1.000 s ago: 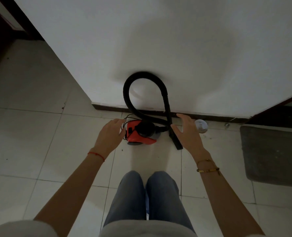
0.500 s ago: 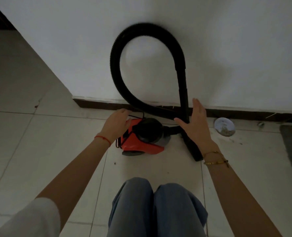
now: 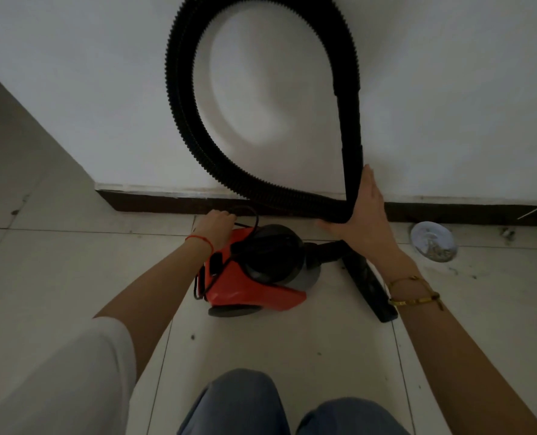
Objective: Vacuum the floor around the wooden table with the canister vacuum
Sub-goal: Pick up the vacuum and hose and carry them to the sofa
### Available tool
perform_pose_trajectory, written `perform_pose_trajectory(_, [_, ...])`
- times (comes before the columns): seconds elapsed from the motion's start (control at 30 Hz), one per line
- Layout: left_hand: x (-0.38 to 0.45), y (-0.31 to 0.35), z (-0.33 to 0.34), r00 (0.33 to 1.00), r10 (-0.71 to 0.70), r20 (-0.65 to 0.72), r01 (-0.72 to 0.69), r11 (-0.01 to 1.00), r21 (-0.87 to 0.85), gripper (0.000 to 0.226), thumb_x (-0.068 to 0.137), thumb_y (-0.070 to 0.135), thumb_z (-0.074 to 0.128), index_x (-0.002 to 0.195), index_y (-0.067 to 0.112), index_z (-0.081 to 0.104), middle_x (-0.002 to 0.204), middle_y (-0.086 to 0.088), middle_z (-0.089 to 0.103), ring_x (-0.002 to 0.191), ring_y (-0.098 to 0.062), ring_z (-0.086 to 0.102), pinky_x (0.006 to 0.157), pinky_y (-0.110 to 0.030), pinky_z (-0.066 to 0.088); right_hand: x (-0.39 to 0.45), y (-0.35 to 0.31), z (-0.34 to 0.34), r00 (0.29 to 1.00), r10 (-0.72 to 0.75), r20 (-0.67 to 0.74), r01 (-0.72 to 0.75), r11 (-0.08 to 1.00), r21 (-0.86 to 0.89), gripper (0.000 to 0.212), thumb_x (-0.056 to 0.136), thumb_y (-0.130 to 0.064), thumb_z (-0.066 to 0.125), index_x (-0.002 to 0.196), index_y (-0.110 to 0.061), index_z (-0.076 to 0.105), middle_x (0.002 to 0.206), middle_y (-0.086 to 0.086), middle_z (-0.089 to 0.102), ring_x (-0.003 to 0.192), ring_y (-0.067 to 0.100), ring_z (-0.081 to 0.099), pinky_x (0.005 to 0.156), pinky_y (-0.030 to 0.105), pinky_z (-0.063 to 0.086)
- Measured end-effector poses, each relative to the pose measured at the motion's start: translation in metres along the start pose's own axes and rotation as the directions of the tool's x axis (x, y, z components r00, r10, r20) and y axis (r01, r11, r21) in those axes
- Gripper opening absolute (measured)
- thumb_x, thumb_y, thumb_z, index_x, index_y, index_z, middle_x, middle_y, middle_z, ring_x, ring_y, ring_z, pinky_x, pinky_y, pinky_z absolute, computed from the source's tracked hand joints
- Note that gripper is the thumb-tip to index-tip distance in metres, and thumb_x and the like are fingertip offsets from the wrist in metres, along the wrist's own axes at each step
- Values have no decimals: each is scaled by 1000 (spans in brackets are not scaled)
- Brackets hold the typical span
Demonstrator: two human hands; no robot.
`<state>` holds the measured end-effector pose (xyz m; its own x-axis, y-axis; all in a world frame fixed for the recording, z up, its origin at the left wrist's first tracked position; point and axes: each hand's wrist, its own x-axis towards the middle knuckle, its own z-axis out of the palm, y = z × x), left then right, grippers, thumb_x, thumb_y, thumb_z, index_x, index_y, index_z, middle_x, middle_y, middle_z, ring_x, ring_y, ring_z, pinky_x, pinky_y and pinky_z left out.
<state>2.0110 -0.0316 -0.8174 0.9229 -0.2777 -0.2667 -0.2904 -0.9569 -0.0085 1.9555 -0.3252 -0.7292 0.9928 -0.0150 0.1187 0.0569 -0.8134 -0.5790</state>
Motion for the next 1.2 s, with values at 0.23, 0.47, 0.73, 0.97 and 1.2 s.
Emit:
perform_pose_trajectory(0.23, [2, -4, 12, 999, -43, -32, 45, 998, 53, 26, 90, 9, 52, 115, 8, 60, 113, -12, 51, 107, -28, 49, 85, -37, 50, 4, 0, 9, 998, 30, -52, -25, 996, 90, 132, 62, -44, 84, 151, -9, -8, 159, 9, 5, 145, 25, 10, 119, 45, 15])
perform_pose_trajectory(0.47, [-35, -13, -9, 955, -247, -163, 163, 900, -404, 15, 91, 2, 46, 102, 5, 56, 104, -14, 53, 86, -28, 57, 69, -35, 47, 6, -1, 12, 995, 80, -63, -68, 982, 174, 124, 67, -36, 83, 150, -6, -4, 152, 15, 16, 142, 28, 20, 115, 48, 26])
perform_pose_trajectory(0.73, [-115, 8, -21, 865, -438, -247, 120, 657, -744, 11, 98, 16, 48, 89, 13, 54, 65, 0, 55, 51, -9, 49, 47, -14, 35, 9, 2, 13, 995, 41, -95, -25, 985, 173, 113, 69, -31, 82, 149, -2, 7, 143, 17, 25, 132, 28, 34, 109, 47, 38])
perform_pose_trajectory(0.97, [-123, 18, -28, 916, -348, -200, 82, 650, -756, 7, 92, 33, 58, 87, 29, 62, 58, 8, 61, 43, 0, 52, 44, -9, 37, 10, 3, 13, 995, 41, -91, -24, 984, 177, 111, 69, -30, 83, 148, -2, 10, 141, 16, 27, 130, 27, 35, 108, 45, 39])
perform_pose_trajectory(1.2, [-102, 42, -21, 946, -94, -310, -156, 708, -689, 9, 89, 12, 60, 95, 11, 67, 97, 6, 55, 86, -8, 52, 78, -12, 42, 8, 1, 11, 996, 38, -85, -23, 985, 171, 111, 69, -30, 83, 148, -2, 11, 142, 17, 27, 131, 28, 35, 108, 45, 38])
